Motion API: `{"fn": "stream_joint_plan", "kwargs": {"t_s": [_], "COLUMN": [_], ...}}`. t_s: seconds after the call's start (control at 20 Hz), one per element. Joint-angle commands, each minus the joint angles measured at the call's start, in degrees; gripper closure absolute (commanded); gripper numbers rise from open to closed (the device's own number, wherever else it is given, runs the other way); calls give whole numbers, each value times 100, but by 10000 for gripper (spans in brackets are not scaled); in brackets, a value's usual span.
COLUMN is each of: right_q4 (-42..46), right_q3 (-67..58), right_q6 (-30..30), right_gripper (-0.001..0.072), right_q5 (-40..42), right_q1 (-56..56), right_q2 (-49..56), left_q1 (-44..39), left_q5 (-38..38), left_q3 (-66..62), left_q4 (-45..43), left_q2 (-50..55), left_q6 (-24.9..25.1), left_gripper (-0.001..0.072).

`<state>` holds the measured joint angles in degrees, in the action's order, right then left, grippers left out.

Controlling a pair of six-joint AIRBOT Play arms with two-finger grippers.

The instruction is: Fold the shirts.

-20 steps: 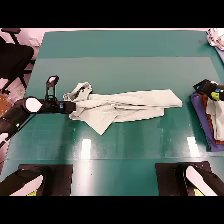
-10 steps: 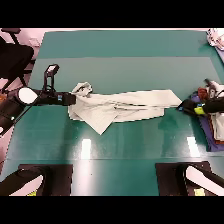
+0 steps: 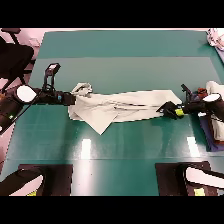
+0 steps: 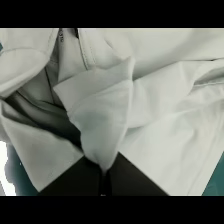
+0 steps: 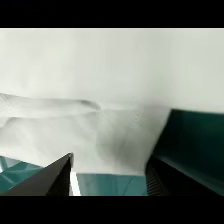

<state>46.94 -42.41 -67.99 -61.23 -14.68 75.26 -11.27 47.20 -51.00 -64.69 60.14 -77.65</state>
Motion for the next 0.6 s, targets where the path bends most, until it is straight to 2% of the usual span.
{"fn": "stream_joint_plan", "kwargs": {"t_s": [0.0, 0.05, 0.1, 0.15, 0.2, 0.4, 0.55], "right_q4": [-116, -203, -282, -350, -422, -588, -704], "right_q3": [17, 17, 11, -15, -63, -533, -1342], "right_q6": [107, 153, 168, 177, 190, 208, 168], "right_gripper": [258, 343, 461, 616, 696, 698, 699], "right_q5": [317, 341, 343, 310, 260, -15, -195], "right_q1": [269, 345, 413, 483, 531, 717, 713], "right_q2": [157, 157, 157, 155, 125, -566, -1486], "left_q1": [2, 2, 2, 2, 2, 2, 2], "left_q5": [42, 44, 63, 138, 227, 671, 876], "left_q3": [-7, -7, -7, -15, -42, -400, -1145], "left_q4": [-4, -4, -2, -2, 0, -9, -509], "left_q2": [2, 2, 2, 2, -2, -356, -981], "left_q6": [20, 20, 17, 20, 17, 24, 11], "left_gripper": [684, 684, 684, 684, 684, 685, 685]}}
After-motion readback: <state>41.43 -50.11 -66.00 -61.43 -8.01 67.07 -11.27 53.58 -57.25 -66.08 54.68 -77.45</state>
